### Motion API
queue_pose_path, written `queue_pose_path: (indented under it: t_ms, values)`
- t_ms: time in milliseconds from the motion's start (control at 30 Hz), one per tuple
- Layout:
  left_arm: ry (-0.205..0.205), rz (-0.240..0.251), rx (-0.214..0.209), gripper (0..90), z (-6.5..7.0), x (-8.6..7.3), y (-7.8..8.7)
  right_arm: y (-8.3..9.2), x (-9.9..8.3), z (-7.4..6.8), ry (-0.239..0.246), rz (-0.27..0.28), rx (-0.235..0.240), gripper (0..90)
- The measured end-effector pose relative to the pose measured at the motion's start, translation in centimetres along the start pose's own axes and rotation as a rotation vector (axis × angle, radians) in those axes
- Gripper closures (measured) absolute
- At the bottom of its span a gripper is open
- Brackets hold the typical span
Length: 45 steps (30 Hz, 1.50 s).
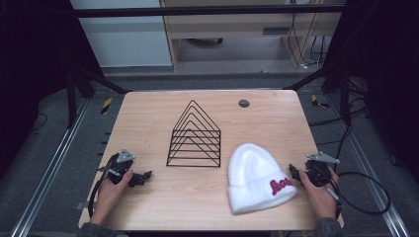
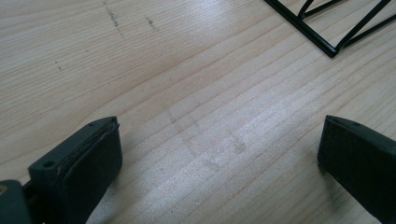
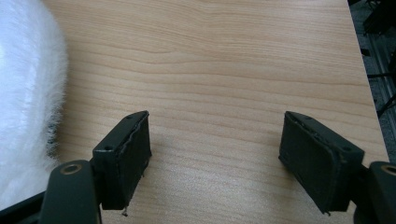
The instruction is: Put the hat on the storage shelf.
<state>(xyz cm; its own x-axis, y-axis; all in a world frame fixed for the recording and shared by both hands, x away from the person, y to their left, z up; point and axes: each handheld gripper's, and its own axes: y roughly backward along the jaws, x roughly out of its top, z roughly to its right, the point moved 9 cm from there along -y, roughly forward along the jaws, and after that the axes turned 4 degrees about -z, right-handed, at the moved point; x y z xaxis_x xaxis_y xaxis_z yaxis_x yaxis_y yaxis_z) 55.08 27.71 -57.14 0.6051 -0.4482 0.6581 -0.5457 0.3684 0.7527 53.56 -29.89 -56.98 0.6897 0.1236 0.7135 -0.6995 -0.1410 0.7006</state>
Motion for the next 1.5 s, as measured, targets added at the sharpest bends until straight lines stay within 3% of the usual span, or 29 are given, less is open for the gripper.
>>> queue_pose_path:
  t_ms: [167, 200, 300, 433, 500, 800, 933, 1100, 1500]
  values:
    - [0.001, 0.001, 0.0, 0.0, 0.0, 0.0, 0.0, 0.0, 0.0, 0.0, -0.01, -0.005, -0.001, 23.9]
    - [0.002, 0.001, -0.001, 0.0, 0.0, 0.0, 0.0, 0.0, 0.2, -0.1, -0.008, -0.035, 0.005, 23.6]
    - [0.0, 0.0, 0.0, 0.0, 0.0, 0.0, 0.0, 0.3, 0.7, -0.2, -0.006, -0.05, 0.027, 24.0]
    - [-0.001, 0.001, -0.001, 0.0, 0.0, 0.0, 0.0, 1.4, 2.7, -0.5, 0.043, -0.074, 0.006, 27.4]
    - [-0.001, 0.001, 0.0, 0.0, 0.0, 0.0, 0.0, 2.1, 4.3, -1.3, 0.1, -0.09, 0.012, 28.5]
    - [-0.006, 0.0, 0.001, 0.0, 0.0, 0.0, 0.0, 2.8, 8.3, -4.8, 0.206, -0.131, 0.058, 26.1]
    - [-0.006, 0.0, 0.001, 0.0, 0.0, 0.0, 0.0, 2.1, 9.6, -7.0, 0.259, -0.166, 0.088, 28.7]
    - [-0.005, 0.0, 0.0, 0.0, 0.0, 0.0, 0.0, 0.9, 10.2, -8.3, 0.281, -0.182, 0.113, 34.0]
    - [-0.005, -0.001, 0.001, 0.0, 0.0, 0.0, 0.0, -1.8, 10.3, -10.2, 0.292, -0.217, 0.159, 47.0]
